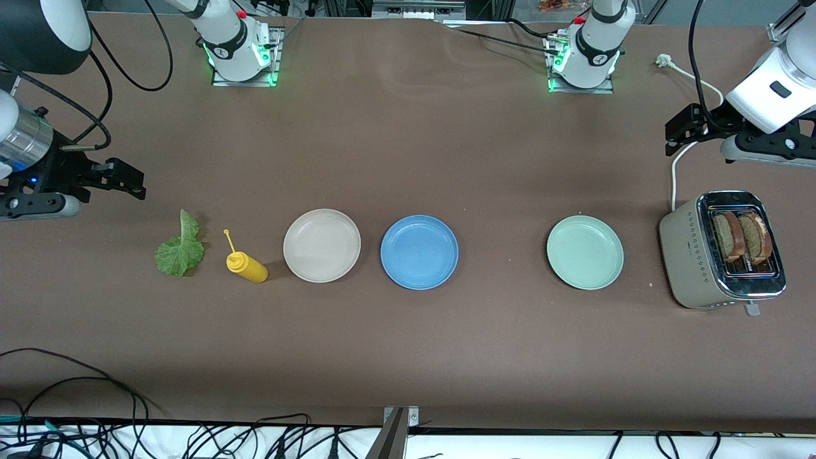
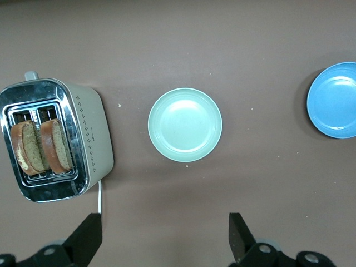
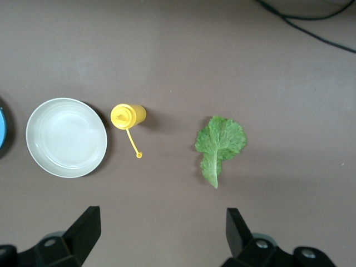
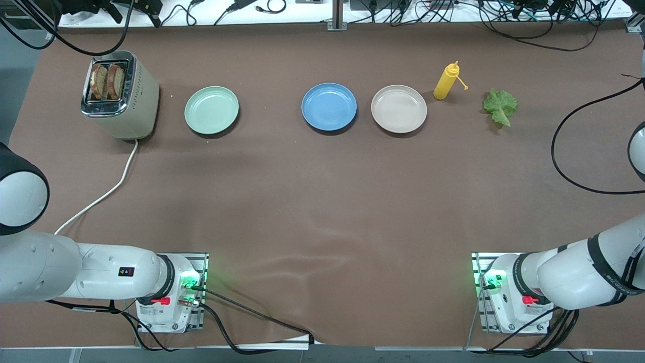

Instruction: Make sandwich in blue plate with both arms

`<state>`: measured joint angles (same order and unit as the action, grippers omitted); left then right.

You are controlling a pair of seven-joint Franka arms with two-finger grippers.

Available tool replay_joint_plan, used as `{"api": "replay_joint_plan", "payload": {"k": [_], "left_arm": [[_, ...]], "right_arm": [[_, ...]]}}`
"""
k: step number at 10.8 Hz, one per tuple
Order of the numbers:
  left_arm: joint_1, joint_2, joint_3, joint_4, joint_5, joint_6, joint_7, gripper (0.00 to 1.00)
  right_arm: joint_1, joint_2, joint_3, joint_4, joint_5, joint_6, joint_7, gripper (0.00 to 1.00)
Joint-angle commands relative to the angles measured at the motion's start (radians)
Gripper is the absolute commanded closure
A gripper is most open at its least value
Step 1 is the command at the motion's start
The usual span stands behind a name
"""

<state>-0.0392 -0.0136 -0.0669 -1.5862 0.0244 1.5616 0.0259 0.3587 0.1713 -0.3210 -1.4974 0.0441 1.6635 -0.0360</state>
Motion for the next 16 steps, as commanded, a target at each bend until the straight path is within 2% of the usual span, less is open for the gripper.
{"api": "replay_joint_plan", "payload": {"k": [1, 4, 8, 11, 15, 16], "left_arm": [[-0.002, 0.017, -0.001, 0.028, 0.023, -0.026, 0.003, 0.00], [0.016, 0.055, 0.006, 0.028, 0.023, -0.032, 0.006, 0.00], [0.153, 0.158, 0.012, 0.041, 0.035, 0.001, 0.054, 0.00], [0.189, 0.239, 0.019, 0.041, 0.139, 0.162, 0.077, 0.00], [0.275, 0.363, 0.019, 0.028, 0.146, 0.322, 0.186, 0.00], [0.283, 0.385, 0.019, 0.022, 0.147, 0.339, 0.186, 0.05]], "right_arm": [[-0.003, -0.016, -0.001, -0.029, 0.017, 0.013, 0.002, 0.00], [-0.007, -0.022, -0.003, -0.026, 0.017, 0.010, -0.004, 0.00], [-0.004, -0.027, -0.001, -0.024, 0.016, 0.005, 0.005, 0.00], [-0.004, -0.038, 0.000, -0.026, 0.016, -0.010, 0.005, 0.00], [0.002, -0.042, 0.005, -0.024, 0.016, -0.021, 0.007, 0.00], [0.002, -0.041, 0.007, -0.024, 0.016, -0.021, 0.007, 0.00]]}}
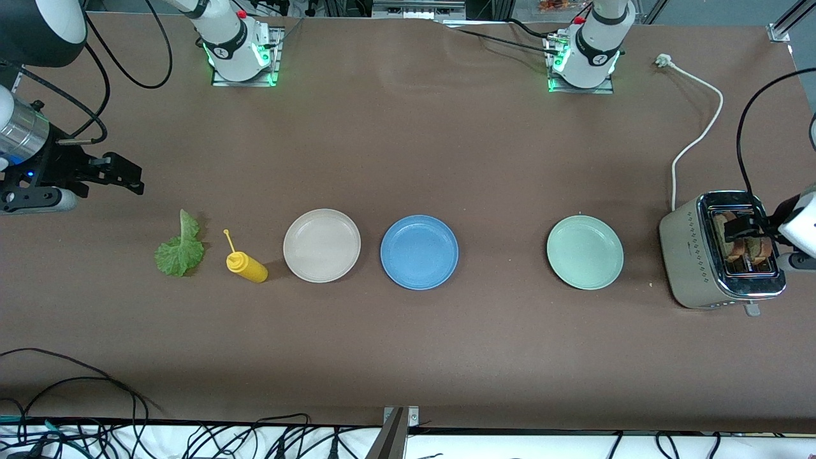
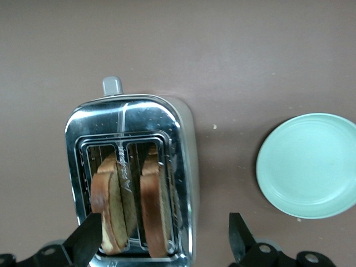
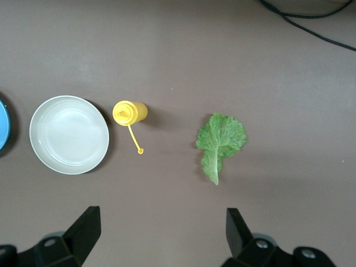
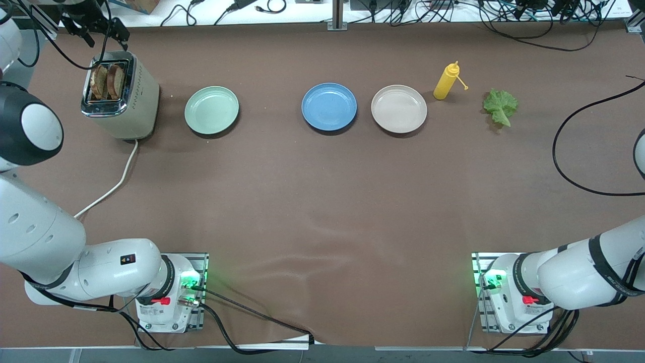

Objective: Make sandwich in blue plate with both arms
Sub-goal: 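Lower the left gripper into the toaster and grasp a bread slice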

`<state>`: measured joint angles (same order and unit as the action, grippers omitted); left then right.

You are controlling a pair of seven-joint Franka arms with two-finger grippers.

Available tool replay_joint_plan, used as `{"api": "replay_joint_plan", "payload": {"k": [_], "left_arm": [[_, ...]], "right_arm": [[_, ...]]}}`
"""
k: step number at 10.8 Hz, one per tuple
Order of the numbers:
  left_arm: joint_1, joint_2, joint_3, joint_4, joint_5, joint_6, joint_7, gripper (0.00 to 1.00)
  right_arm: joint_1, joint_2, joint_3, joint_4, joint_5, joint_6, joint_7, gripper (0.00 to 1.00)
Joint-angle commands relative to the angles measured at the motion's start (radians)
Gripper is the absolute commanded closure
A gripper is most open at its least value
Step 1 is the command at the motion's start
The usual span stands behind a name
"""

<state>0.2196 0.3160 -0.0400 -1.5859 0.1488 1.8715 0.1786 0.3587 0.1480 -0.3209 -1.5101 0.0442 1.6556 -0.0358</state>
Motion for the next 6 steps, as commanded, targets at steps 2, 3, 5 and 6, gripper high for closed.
{"api": "replay_joint_plan", "payload": {"k": [2, 3, 5, 6], "left_arm": [[0.027, 0.072, -0.008, -0.002, 0.018, 0.031, 0.019, 0.10], [0.027, 0.071, -0.008, -0.017, 0.018, 0.031, 0.019, 0.11], [0.034, 0.086, -0.006, -0.032, 0.034, 0.029, 0.016, 0.19], [0.035, 0.087, -0.006, -0.046, 0.056, 0.029, 0.016, 0.34]], "right_arm": [[0.002, -0.019, 0.006, -0.012, 0.014, -0.014, 0.007, 0.00], [0.002, -0.019, 0.006, -0.012, 0.014, -0.014, 0.005, 0.00], [0.002, -0.018, 0.006, -0.012, 0.014, -0.013, 0.005, 0.00], [0.002, -0.015, 0.006, -0.013, 0.014, -0.008, 0.005, 0.00]]}}
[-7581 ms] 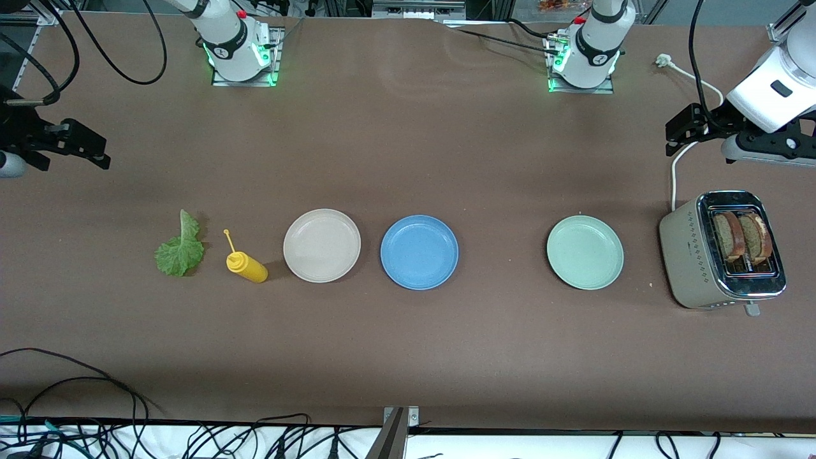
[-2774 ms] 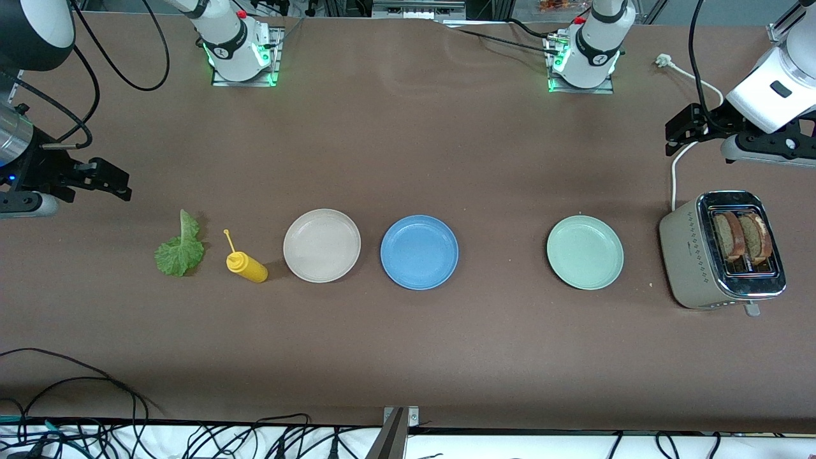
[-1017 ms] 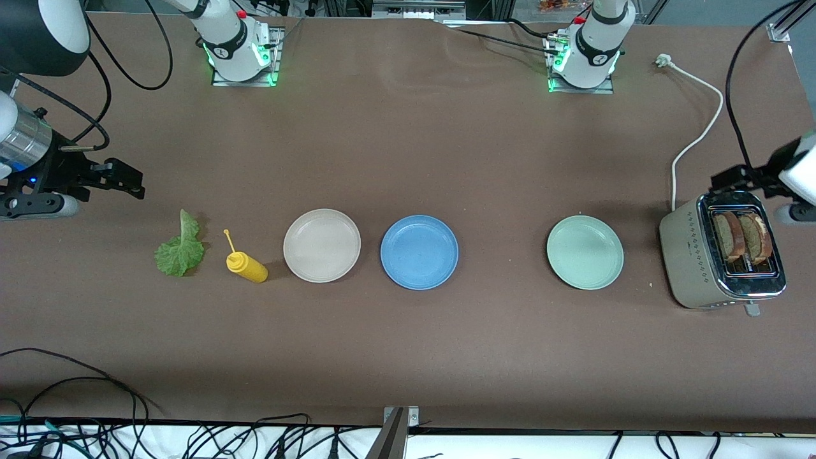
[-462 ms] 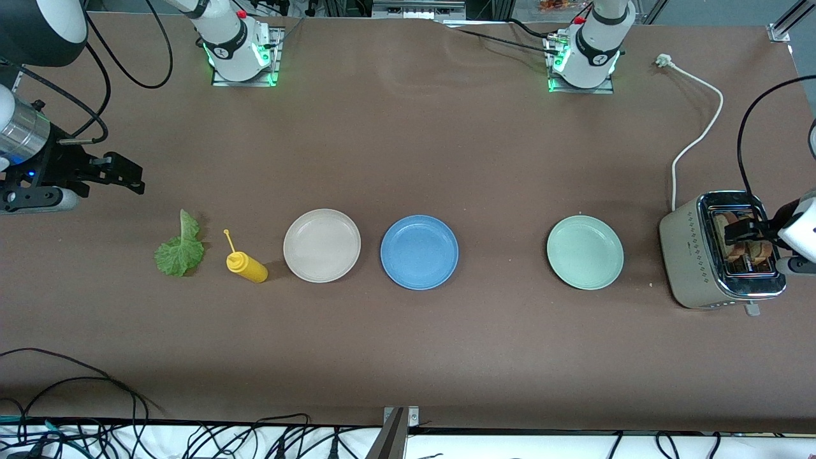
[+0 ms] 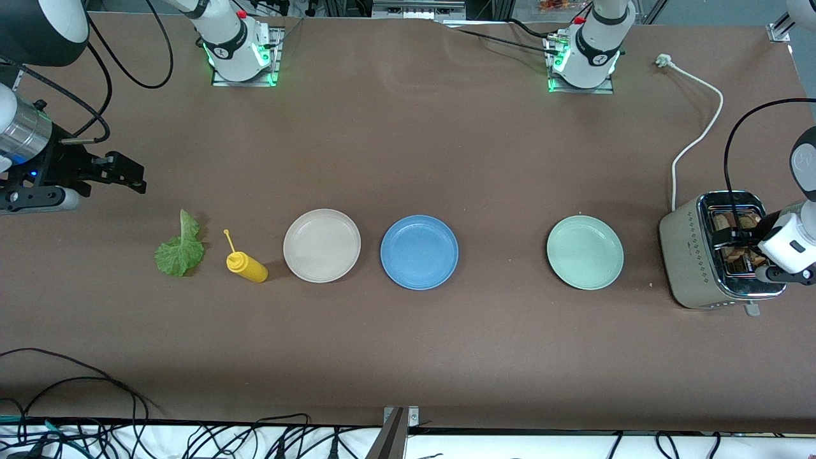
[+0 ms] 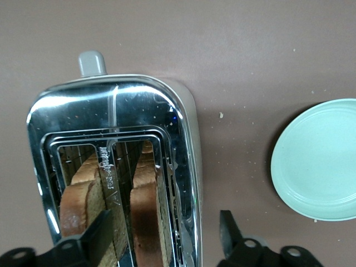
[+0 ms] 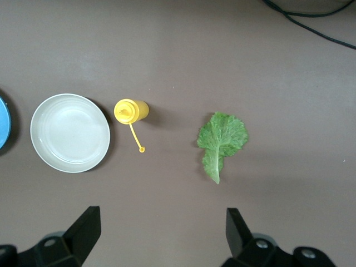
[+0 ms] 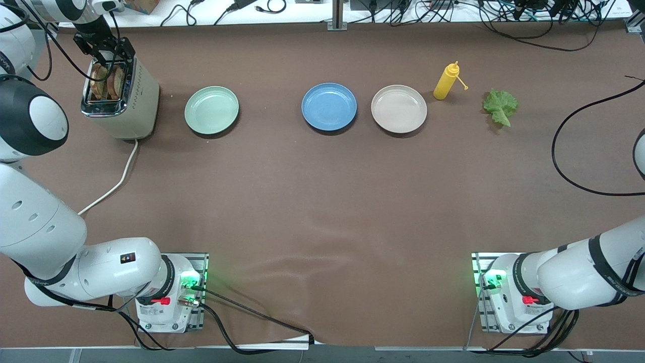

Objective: Make sandwich in blue plate with both arms
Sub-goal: 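Lower the left gripper into the toaster and grasp a bread slice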

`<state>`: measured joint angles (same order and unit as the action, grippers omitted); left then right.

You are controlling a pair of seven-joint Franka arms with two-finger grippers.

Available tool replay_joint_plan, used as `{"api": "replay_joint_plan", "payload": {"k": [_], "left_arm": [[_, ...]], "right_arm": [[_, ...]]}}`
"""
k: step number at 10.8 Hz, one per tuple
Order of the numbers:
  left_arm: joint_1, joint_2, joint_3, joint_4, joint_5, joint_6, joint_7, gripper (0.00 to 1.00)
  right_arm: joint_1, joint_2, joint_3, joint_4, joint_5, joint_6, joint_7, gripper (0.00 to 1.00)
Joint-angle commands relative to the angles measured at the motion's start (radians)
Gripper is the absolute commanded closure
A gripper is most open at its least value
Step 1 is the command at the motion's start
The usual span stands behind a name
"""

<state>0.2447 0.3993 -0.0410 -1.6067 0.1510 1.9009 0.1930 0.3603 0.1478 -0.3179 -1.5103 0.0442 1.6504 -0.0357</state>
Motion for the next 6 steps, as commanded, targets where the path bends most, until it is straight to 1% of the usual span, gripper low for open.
{"api": "replay_joint_plan", "payload": {"k": [1, 3, 4, 6], "left_arm": [[0.008, 0.003, -0.005, -0.038, 0.059, -0.008, 0.002, 0.54], [0.018, 0.003, -0.005, -0.048, 0.059, -0.026, 0.008, 0.94], [0.019, 0.003, -0.005, -0.047, 0.059, -0.032, 0.005, 1.00], [0.022, -0.005, -0.003, -0.041, 0.059, -0.037, 0.005, 1.00]], "right_arm": [[0.000, -0.011, 0.006, -0.013, 0.014, 0.003, 0.004, 0.00], [0.006, -0.007, 0.010, -0.011, 0.013, 0.026, 0.004, 0.00], [0.009, -0.005, 0.010, -0.010, 0.008, 0.029, 0.004, 0.00], [0.012, -0.002, 0.010, -0.011, 0.005, 0.029, 0.004, 0.00]]}}
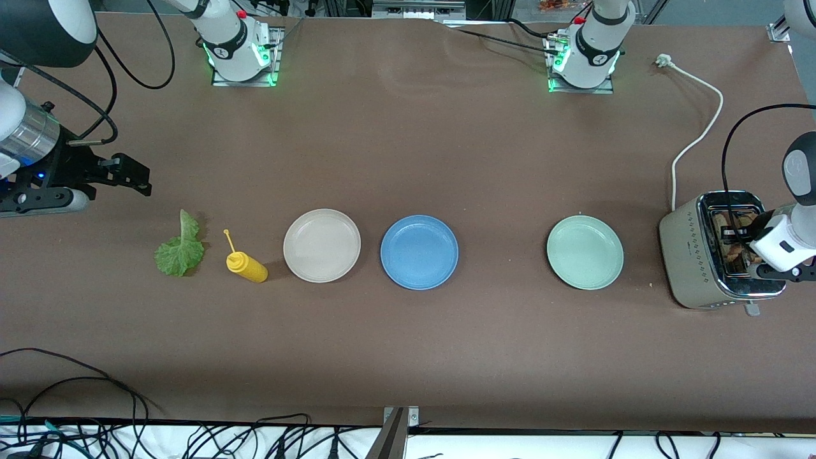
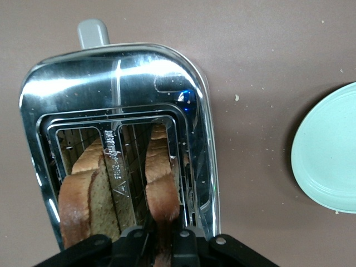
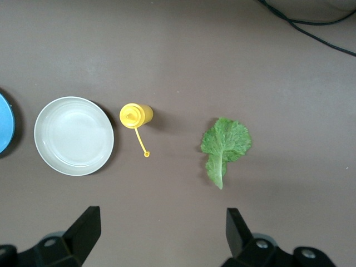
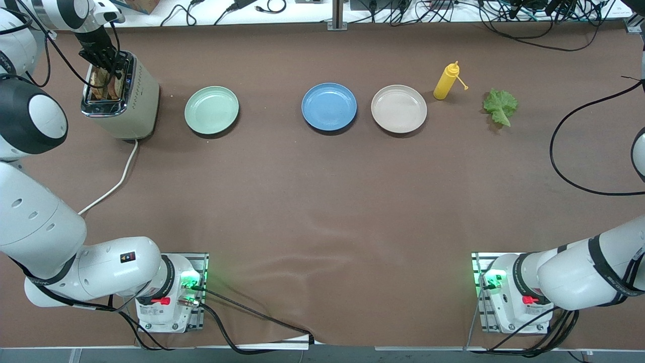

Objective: Make sandwich in blue plate with both arms
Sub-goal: 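Lower the left gripper into the toaster and grasp a bread slice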

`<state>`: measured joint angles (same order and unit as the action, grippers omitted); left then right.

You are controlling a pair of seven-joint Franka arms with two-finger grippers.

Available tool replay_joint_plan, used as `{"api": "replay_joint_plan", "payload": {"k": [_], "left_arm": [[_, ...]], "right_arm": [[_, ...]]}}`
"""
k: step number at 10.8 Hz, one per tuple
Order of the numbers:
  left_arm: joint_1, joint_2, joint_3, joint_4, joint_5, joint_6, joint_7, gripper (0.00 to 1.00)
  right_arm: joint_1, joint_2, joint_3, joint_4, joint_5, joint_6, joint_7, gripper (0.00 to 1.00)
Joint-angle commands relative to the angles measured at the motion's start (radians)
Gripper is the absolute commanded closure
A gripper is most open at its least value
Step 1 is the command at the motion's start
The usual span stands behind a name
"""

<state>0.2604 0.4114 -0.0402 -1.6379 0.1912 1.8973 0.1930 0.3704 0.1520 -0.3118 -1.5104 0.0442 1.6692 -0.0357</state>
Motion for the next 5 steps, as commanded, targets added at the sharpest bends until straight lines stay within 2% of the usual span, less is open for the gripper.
{"api": "replay_joint_plan", "payload": {"k": [1, 5], "left_arm": [[0.007, -0.019, -0.003, -0.005, 0.020, -0.034, 0.006, 1.00], [0.005, -0.052, -0.007, 0.042, 0.056, -0.113, 0.014, 1.00]], "right_arm": [[0.001, 0.000, 0.002, -0.010, 0.003, 0.017, -0.004, 0.00], [0.002, 0.000, 0.002, -0.011, 0.006, 0.027, -0.007, 0.00]]}}
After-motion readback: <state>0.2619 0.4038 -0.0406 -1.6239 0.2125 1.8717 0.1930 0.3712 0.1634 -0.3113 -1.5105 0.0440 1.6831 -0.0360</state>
